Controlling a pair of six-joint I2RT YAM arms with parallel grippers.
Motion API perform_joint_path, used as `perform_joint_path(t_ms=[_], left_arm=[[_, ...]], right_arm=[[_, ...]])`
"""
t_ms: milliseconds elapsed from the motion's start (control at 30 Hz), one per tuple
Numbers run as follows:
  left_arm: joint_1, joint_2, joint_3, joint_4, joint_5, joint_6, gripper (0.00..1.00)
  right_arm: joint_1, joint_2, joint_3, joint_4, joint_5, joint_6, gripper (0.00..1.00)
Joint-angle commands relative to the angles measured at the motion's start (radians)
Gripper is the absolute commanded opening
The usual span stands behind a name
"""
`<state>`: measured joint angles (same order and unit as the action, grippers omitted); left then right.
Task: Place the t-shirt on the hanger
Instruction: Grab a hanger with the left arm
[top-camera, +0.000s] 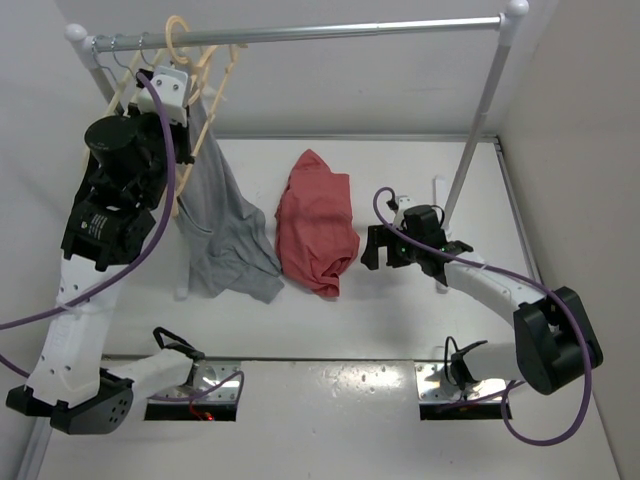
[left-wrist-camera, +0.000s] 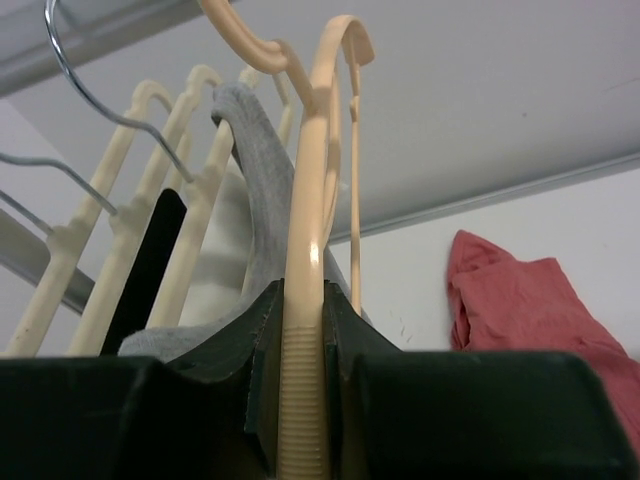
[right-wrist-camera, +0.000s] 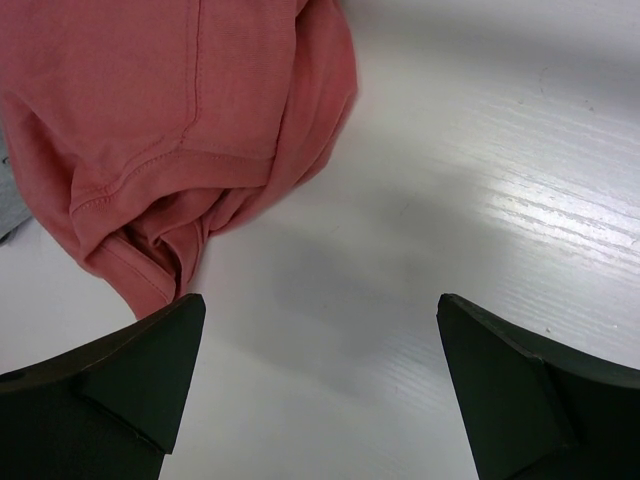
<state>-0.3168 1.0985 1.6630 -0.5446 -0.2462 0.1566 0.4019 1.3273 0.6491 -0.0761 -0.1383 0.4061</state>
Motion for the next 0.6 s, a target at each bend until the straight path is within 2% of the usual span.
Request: perform_joint_path(t_ms=[0,133,567], left_arm=[[0.012,0.004,0.026,0.139,0.031,0.021,0.00],[0.002,0.038,0.067,0.152,0.031,0.021,0.00],[-0.047,-0.002,0.028,0.183,0.070,0.089,0.00]], right_arm=[[0.006,-0.016,0.021,0.030,0.006,-0.009,1.00],[0.006,-0.007,0.043,0.030,0.006,-0.009,1.00],[0.006,0.029,0.099,0.039,-0.003,-0.018,1.00]])
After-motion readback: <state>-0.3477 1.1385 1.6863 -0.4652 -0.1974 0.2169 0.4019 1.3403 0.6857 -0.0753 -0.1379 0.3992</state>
